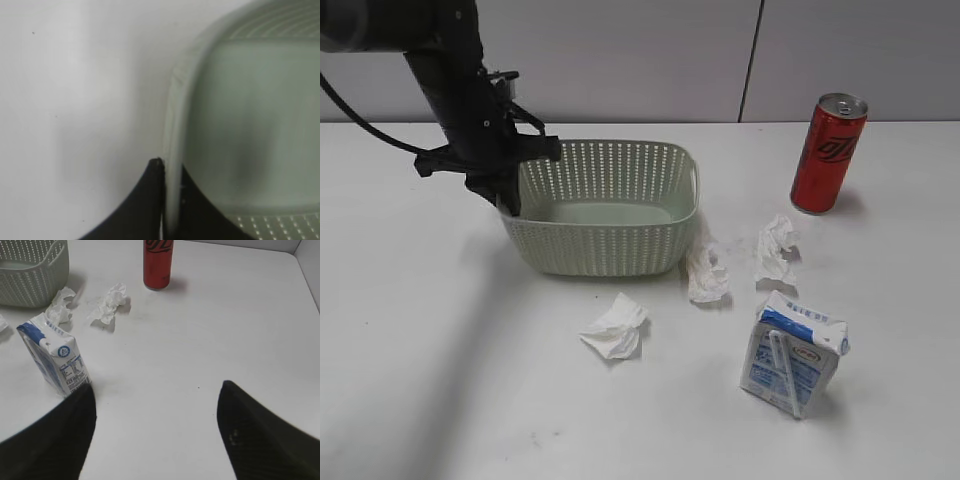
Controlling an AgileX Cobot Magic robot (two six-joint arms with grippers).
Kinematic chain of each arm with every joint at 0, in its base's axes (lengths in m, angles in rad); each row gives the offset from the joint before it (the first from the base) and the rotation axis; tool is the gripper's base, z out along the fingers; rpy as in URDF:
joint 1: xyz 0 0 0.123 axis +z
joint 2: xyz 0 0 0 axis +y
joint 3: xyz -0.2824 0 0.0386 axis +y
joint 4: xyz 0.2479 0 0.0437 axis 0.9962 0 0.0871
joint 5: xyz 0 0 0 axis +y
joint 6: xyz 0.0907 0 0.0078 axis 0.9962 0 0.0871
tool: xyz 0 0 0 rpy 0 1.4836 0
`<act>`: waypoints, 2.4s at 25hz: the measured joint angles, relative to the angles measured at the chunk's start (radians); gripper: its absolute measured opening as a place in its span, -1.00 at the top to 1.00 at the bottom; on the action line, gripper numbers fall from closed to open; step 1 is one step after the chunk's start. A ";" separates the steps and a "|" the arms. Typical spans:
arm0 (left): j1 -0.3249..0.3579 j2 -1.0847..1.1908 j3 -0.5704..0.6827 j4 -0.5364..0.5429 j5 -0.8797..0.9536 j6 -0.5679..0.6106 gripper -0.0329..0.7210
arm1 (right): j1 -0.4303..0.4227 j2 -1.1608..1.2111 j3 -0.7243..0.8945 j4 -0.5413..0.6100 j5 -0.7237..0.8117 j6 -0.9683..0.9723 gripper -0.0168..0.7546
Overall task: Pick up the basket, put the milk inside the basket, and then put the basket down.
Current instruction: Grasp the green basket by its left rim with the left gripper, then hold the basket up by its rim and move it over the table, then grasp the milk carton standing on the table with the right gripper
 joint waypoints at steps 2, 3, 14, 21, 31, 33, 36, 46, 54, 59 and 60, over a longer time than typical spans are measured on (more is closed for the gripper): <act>0.000 -0.035 0.000 -0.005 0.001 -0.005 0.91 | 0.000 0.000 0.000 0.000 0.000 0.000 -0.58; 0.000 -0.059 0.000 -0.006 0.005 -0.005 0.91 | 0.000 0.000 0.000 0.000 0.000 0.000 -0.58; 0.000 -0.410 0.336 -0.006 -0.110 -0.057 0.91 | 0.000 0.000 0.000 0.000 0.000 0.000 -0.58; 0.000 -0.595 0.648 0.013 -0.212 -0.058 0.91 | 0.000 0.037 -0.089 0.054 0.014 -0.037 -0.58; 0.000 -0.594 0.685 0.018 -0.210 -0.049 0.91 | 0.001 0.431 -0.122 0.345 0.008 -0.439 -0.58; 0.000 -0.593 0.686 0.022 -0.210 -0.047 0.92 | 0.003 0.535 -0.122 0.390 -0.009 -0.521 -0.58; 0.000 -0.590 0.687 0.032 -0.209 -0.045 0.92 | 0.005 0.692 -0.128 0.457 -0.044 -0.616 -0.58; -0.021 -0.531 0.688 0.022 -0.207 -0.045 0.92 | 0.220 1.194 -0.351 0.424 -0.149 -0.678 -0.58; -0.023 -0.520 0.688 0.012 -0.207 -0.045 0.92 | 0.410 1.516 -0.468 0.200 -0.188 -0.532 -0.58; -0.023 -0.520 0.688 0.011 -0.207 -0.045 0.92 | 0.412 1.658 -0.468 0.183 -0.189 -0.524 -0.58; -0.023 -0.520 0.688 0.010 -0.207 -0.045 0.92 | 0.412 1.680 -0.468 0.182 -0.190 -0.521 -0.58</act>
